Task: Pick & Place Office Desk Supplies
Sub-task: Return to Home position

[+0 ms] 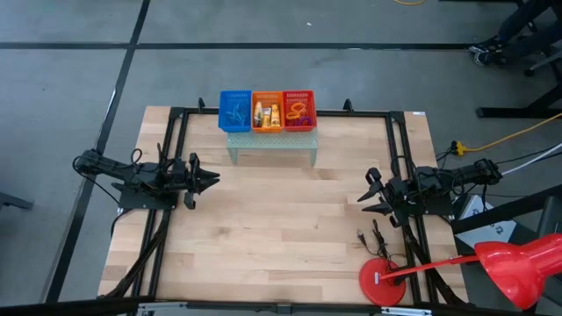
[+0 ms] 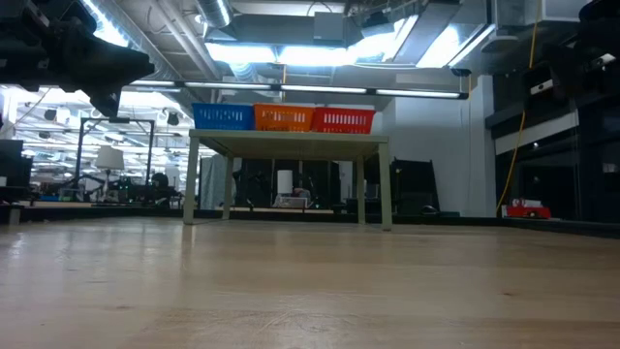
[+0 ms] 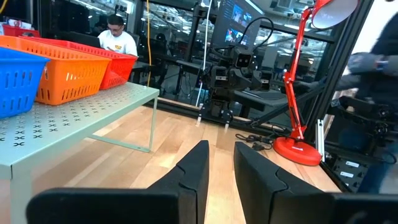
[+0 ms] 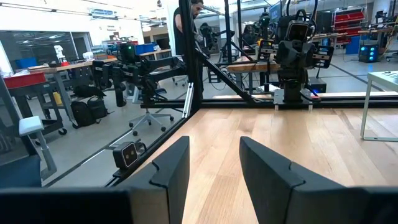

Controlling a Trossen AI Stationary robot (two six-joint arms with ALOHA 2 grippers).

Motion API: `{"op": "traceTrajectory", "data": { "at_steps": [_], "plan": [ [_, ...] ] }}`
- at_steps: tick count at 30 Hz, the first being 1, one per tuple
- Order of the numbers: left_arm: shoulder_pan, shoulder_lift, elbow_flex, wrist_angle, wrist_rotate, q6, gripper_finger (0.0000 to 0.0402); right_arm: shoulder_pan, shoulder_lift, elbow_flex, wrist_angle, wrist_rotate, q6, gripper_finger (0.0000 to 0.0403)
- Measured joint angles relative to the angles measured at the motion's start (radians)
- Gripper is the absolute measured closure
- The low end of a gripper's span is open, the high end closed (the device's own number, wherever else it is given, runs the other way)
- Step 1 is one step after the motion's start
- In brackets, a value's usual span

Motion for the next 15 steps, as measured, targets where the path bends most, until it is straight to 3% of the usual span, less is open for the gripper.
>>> {"op": "traceTrajectory", "data": {
  "at_steps": [15],
  "plan": [
    [0.000,0.000,0.000,0.000,0.000,0.000,0.0330,0.000,0.000,0.000,0.000,0.000,0.000,0.0260]
  ]
}}
